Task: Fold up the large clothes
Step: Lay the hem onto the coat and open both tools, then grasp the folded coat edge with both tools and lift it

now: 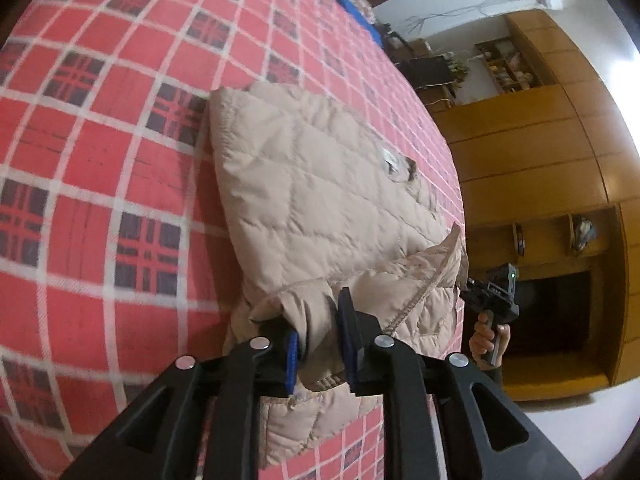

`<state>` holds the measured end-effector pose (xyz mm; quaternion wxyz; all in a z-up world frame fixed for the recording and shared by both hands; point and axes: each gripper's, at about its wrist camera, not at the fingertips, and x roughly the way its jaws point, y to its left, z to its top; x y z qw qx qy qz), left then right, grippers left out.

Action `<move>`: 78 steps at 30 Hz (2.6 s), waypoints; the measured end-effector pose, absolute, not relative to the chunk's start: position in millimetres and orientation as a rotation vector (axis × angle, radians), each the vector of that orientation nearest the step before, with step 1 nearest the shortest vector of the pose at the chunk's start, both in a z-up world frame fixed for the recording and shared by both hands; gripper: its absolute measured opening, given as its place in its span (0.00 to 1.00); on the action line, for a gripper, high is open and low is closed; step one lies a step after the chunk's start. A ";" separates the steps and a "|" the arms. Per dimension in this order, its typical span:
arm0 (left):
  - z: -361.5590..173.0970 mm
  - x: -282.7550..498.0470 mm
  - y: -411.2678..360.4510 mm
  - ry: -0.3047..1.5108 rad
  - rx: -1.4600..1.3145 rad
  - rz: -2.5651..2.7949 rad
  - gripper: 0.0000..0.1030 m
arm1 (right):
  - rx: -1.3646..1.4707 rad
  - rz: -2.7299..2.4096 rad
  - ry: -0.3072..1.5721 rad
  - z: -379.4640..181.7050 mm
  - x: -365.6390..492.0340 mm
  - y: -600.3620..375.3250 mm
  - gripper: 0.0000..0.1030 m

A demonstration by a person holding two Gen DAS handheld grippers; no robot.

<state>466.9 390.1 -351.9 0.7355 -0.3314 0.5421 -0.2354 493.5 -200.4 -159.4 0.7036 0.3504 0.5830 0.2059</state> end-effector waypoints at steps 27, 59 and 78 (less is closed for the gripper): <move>-341.3 438.9 376.8 1.030 -0.408 -0.422 0.71 | 0.560 0.430 1.199 -160.2 486.2 -209.0 0.73; -197.9 429.2 361.1 0.693 -0.281 -0.448 0.07 | 0.353 0.421 0.839 -16.6 487.1 -183.0 0.10; -262.6 599.9 375.9 0.863 -0.377 -0.297 0.07 | 0.229 0.274 0.934 -91.0 645.8 -148.2 0.10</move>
